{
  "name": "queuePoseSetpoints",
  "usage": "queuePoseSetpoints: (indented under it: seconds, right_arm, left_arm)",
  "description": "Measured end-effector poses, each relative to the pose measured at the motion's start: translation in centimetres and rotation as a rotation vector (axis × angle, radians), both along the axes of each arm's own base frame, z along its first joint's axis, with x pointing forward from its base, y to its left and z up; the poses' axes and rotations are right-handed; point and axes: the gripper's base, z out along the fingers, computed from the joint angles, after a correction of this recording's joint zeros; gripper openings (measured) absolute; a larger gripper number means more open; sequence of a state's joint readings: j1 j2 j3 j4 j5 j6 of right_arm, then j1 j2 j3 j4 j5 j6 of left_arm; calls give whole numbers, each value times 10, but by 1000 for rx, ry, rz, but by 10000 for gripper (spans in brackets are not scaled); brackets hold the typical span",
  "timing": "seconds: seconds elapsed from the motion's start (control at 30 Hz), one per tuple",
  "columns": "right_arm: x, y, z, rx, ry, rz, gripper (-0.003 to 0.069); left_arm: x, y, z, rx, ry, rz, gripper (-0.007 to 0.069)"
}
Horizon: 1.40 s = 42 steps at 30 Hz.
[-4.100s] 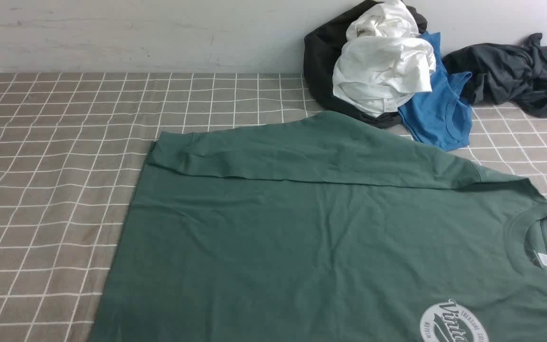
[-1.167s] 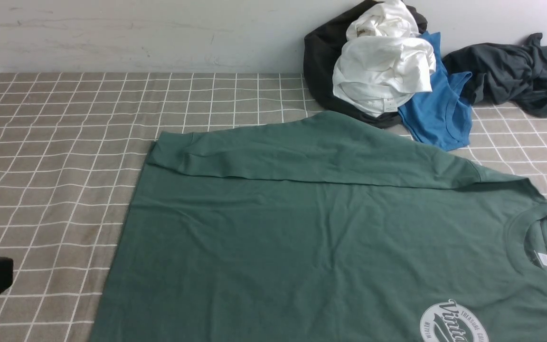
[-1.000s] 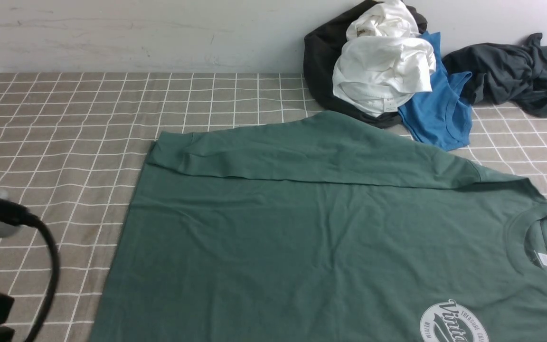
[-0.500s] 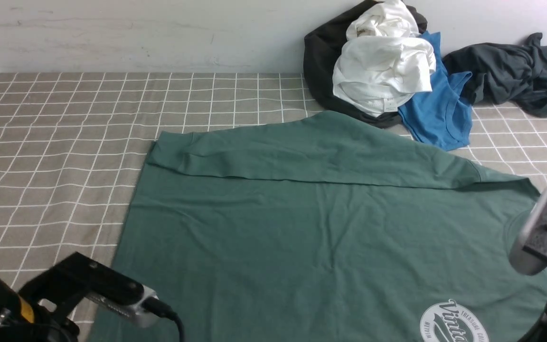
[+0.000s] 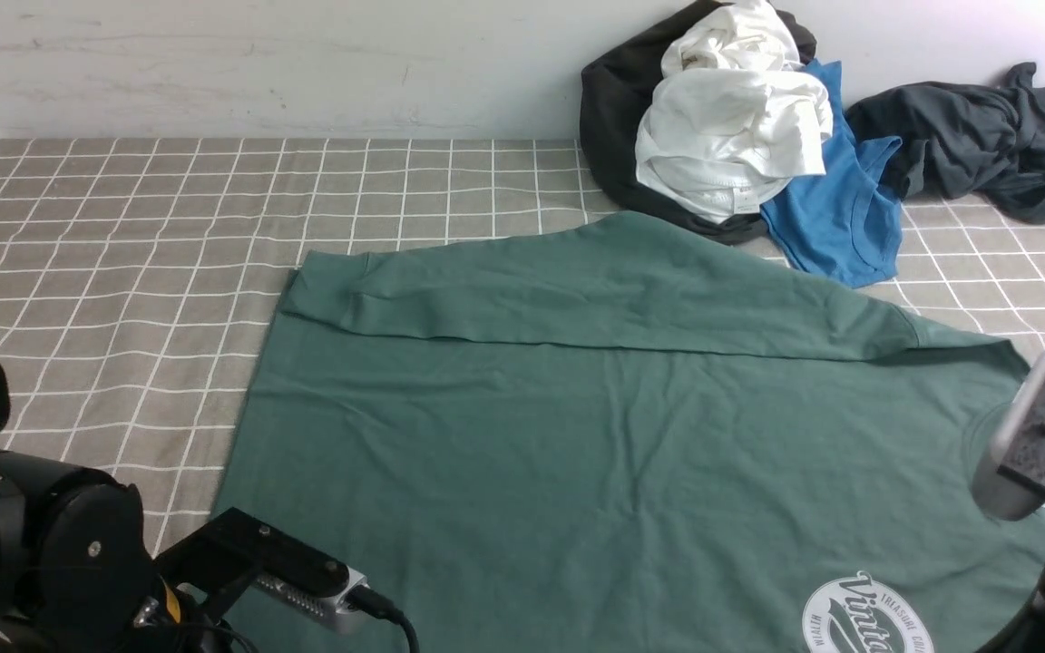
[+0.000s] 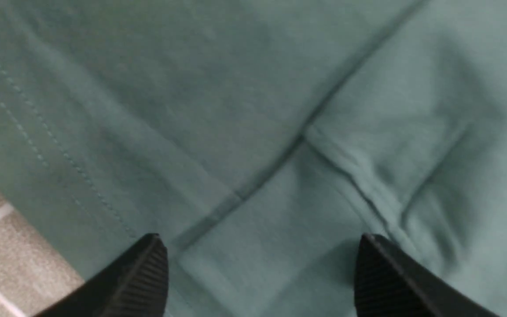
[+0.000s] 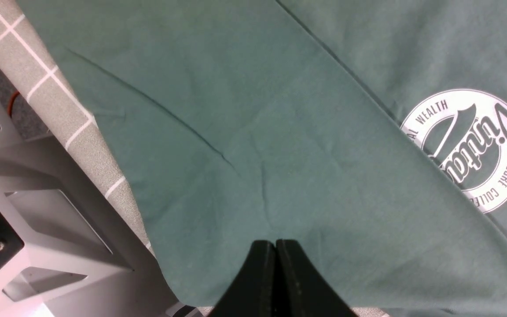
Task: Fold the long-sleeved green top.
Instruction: Use the left arm to clamp the cuff closest to it, then use the left arm to drag and place the cuff at the centered position on the left edge of the fabric
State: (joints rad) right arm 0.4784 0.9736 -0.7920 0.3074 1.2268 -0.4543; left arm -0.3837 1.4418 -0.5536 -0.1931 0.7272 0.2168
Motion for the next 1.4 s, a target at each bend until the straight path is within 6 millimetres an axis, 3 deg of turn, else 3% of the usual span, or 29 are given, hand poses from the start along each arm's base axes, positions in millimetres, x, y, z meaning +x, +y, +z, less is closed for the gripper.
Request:
queuePoseSetpoints:
  seconds: [0.2, 0.47, 0.5, 0.6, 0.73, 0.9, 0.97, 1.0, 1.1, 1.13, 1.17, 1.3, 1.4]
  right_arm:
    - [0, 0, 0, -1, -1, 0, -14]
    - [0, 0, 0, -1, -4, -1, -14]
    - [0, 0, 0, -1, -4, -1, -14]
    - [0, 0, 0, -1, -5, -1, -14]
    - [0, 0, 0, -1, -5, -1, -14]
    - [1, -1, 0, -7, -16, -2, -14]
    - [3, -2, 0, -20, -33, -3, -14]
    - [3, -2, 0, -20, -33, -3, -14]
    - [5, -3, 0, -35, -59, -6, -14]
    - [6, -4, 0, -42, -71, -8, -14]
    - [6, -4, 0, -43, -72, -8, -14]
    - [8, -4, 0, -44, -88, -10, -14]
    - [8, -4, 1, -45, -99, -12, -14]
  left_arm:
    - [1, -1, -2, -3, 12, 10, 491]
    - [1, -2, -2, -9, 14, 15, 212]
    - [1, -2, -2, -9, 14, 15, 212]
    - [1, -2, 1, -15, 3, 12, 69]
    - [7, -4, 19, -39, -47, -5, 26]
    - [27, -12, 71, -80, -197, -77, 24]
    - [42, -15, 101, -71, -267, -114, 24]
    - [42, -14, 100, -69, -261, -114, 24]
    - [67, -12, 125, -48, -306, -110, 24]
    - [84, -11, 132, -35, -317, -99, 24]
    - [86, -10, 134, -36, -325, -97, 24]
    - [124, -9, 128, -15, -303, -85, 24]
    - [152, -9, 110, 0, -265, -78, 24]
